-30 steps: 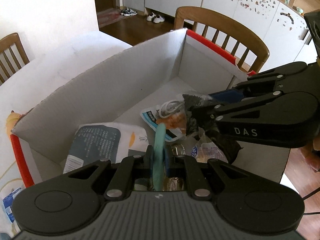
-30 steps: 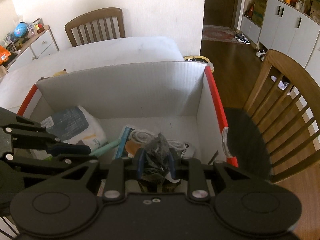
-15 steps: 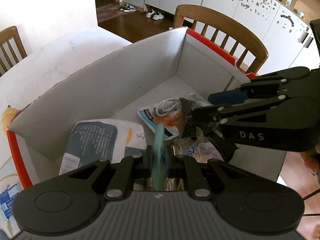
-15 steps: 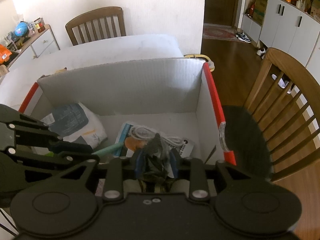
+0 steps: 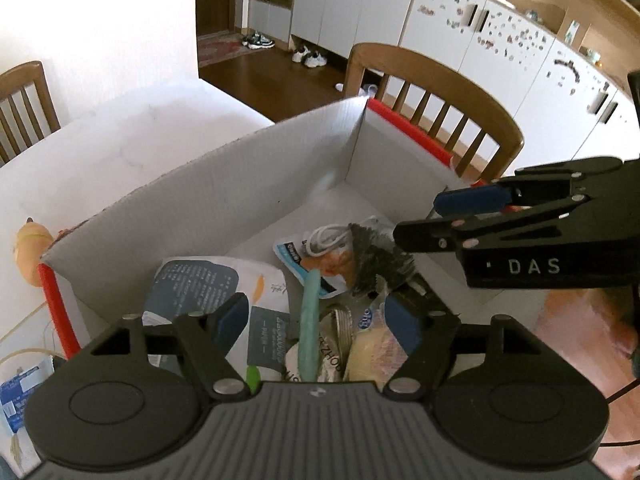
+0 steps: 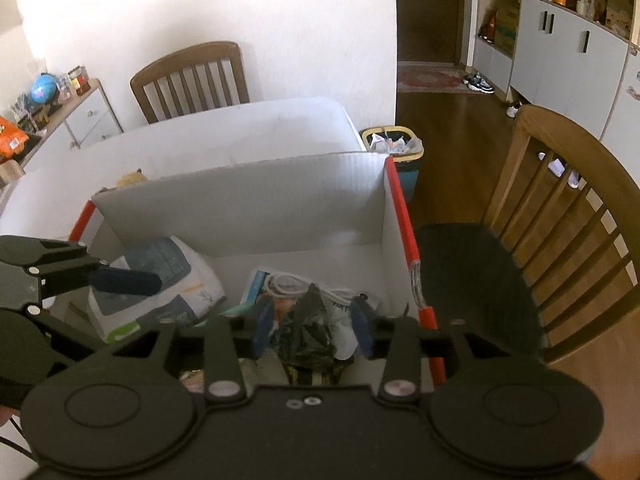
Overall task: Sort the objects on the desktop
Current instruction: 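Lower both tools into the box and open them to release the stick and bag, then withdraw both open tools from the box back over the table mat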
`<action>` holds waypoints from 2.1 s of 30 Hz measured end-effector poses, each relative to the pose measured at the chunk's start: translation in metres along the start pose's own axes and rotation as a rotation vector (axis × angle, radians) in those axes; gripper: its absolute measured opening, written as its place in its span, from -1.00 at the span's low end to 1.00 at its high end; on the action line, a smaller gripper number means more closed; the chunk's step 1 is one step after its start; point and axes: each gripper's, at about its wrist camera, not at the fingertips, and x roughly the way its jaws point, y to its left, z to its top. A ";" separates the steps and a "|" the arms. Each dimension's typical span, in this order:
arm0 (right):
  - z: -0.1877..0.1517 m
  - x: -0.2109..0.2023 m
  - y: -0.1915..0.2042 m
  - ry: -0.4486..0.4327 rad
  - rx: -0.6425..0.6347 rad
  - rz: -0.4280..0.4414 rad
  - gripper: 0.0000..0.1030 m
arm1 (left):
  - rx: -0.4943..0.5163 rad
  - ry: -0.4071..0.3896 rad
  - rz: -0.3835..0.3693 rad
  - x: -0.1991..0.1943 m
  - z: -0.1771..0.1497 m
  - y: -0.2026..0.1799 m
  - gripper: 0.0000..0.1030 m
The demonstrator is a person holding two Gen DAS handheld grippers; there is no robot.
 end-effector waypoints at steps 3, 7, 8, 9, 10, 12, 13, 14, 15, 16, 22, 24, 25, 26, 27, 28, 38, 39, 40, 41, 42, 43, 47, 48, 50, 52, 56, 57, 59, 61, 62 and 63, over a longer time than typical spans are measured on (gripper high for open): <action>-0.001 -0.007 0.001 -0.014 0.004 0.014 -0.04 | -0.009 -0.022 -0.001 -0.008 -0.002 0.000 0.45; -0.003 -0.016 0.002 -0.028 0.009 0.024 -0.04 | -0.020 -0.042 0.004 -0.018 -0.005 0.000 0.45; -0.003 -0.018 0.003 -0.031 0.010 0.027 -0.04 | -0.025 -0.048 0.006 -0.021 -0.007 0.000 0.45; -0.003 -0.020 0.004 -0.034 0.010 0.031 -0.04 | -0.030 -0.056 0.007 -0.025 -0.008 0.000 0.45; -0.003 -0.022 0.005 -0.038 0.010 0.034 -0.04 | -0.030 -0.061 0.009 -0.028 -0.009 -0.001 0.45; -0.004 -0.027 0.007 -0.046 0.009 0.043 -0.03 | -0.034 -0.071 0.010 -0.035 -0.012 0.000 0.45; -0.005 -0.029 0.008 -0.051 0.011 0.046 -0.03 | -0.037 -0.074 0.009 -0.039 -0.013 0.000 0.45; -0.005 -0.032 0.009 -0.056 0.012 0.050 -0.03 | -0.044 -0.080 0.008 -0.043 -0.015 0.000 0.45; -0.005 -0.034 0.011 -0.061 0.011 0.056 -0.03 | -0.050 -0.084 0.009 -0.045 -0.016 0.001 0.45; -0.006 -0.037 0.012 -0.065 0.010 0.064 -0.03 | -0.057 -0.088 0.008 -0.048 -0.018 0.003 0.45; -0.012 -0.050 0.026 -0.083 -0.018 0.093 0.37 | -0.092 -0.114 0.006 -0.066 -0.030 0.008 0.56; -0.012 -0.054 0.029 -0.091 -0.028 0.095 0.39 | -0.102 -0.127 0.015 -0.073 -0.034 0.009 0.58; -0.013 -0.056 0.030 -0.093 -0.029 0.099 0.41 | -0.104 -0.132 0.022 -0.076 -0.036 0.010 0.58; -0.013 -0.057 0.031 -0.096 -0.031 0.100 0.44 | -0.105 -0.136 0.026 -0.078 -0.037 0.011 0.58; -0.014 -0.058 0.033 -0.099 -0.034 0.100 0.45 | -0.108 -0.141 0.031 -0.081 -0.039 0.012 0.59; -0.014 -0.060 0.034 -0.102 -0.035 0.100 0.48 | -0.112 -0.147 0.035 -0.084 -0.042 0.013 0.60; -0.014 -0.070 0.056 -0.154 -0.053 0.097 0.92 | -0.142 -0.199 0.097 -0.106 -0.060 0.033 1.00; -0.013 -0.070 0.059 -0.161 -0.053 0.092 0.93 | -0.140 -0.202 0.108 -0.107 -0.061 0.036 1.00; -0.012 -0.070 0.062 -0.166 -0.053 0.092 0.93 | -0.137 -0.204 0.114 -0.110 -0.062 0.039 1.00; -0.011 -0.070 0.065 -0.170 -0.052 0.097 0.94 | -0.138 -0.207 0.123 -0.112 -0.064 0.045 1.00; -0.010 -0.069 0.069 -0.173 -0.051 0.101 0.94 | -0.138 -0.209 0.129 -0.114 -0.066 0.048 1.00; -0.009 -0.069 0.074 -0.176 -0.050 0.101 0.94 | -0.138 -0.210 0.131 -0.115 -0.067 0.053 1.00; -0.004 -0.065 0.099 -0.180 -0.050 0.103 0.94 | -0.144 -0.213 0.138 -0.120 -0.073 0.073 1.00; -0.003 -0.064 0.105 -0.179 -0.053 0.103 0.94 | -0.146 -0.214 0.137 -0.122 -0.075 0.078 1.00; 0.000 -0.060 0.119 -0.175 -0.061 0.097 0.94 | -0.134 -0.215 0.132 -0.126 -0.079 0.088 1.00; 0.003 -0.056 0.131 -0.177 -0.056 0.093 0.94 | -0.124 -0.219 0.132 -0.129 -0.082 0.097 1.00; 0.007 -0.049 0.154 -0.176 -0.056 0.093 0.94 | -0.119 -0.225 0.121 -0.135 -0.089 0.116 1.00; 0.008 -0.047 0.162 -0.175 -0.059 0.092 0.94 | -0.117 -0.226 0.122 -0.136 -0.090 0.121 1.00; 0.011 -0.042 0.174 -0.171 -0.067 0.090 0.94 | -0.115 -0.228 0.130 -0.138 -0.093 0.129 1.00; 0.014 -0.037 0.184 -0.170 -0.079 0.081 0.94 | -0.114 -0.230 0.130 -0.139 -0.095 0.140 1.00; 0.015 -0.034 0.189 -0.168 -0.082 0.076 0.94 | -0.114 -0.233 0.130 -0.140 -0.096 0.144 1.00; 0.017 -0.030 0.194 -0.166 -0.082 0.074 0.94 | -0.114 -0.235 0.131 -0.141 -0.097 0.148 1.00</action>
